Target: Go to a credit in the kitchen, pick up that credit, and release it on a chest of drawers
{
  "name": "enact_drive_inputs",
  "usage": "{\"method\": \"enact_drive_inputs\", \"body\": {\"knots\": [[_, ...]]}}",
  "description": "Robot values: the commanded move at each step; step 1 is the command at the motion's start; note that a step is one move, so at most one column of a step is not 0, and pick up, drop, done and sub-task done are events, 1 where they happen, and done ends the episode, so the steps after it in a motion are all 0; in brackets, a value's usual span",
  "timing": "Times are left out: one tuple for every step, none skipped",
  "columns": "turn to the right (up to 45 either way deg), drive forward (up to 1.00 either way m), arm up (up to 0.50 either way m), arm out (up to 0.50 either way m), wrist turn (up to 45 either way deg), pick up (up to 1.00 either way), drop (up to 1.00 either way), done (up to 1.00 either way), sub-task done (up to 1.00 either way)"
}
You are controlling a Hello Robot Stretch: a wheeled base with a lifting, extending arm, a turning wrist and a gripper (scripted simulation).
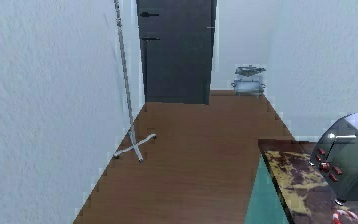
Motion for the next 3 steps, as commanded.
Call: {"method": "enact_drive_inputs", "body": {"knots": [[0.0, 0.00, 0.06, 0.00, 0.0, 0.00, 0.00, 0.00, 0.00], [0.0, 0.00, 0.00, 0.00, -45.0, 0.00, 0.00, 0.00, 0.00], [0.0, 0.00, 0.00, 0.00, -45.0, 0.00, 0.00, 0.00, 0.00]]}}
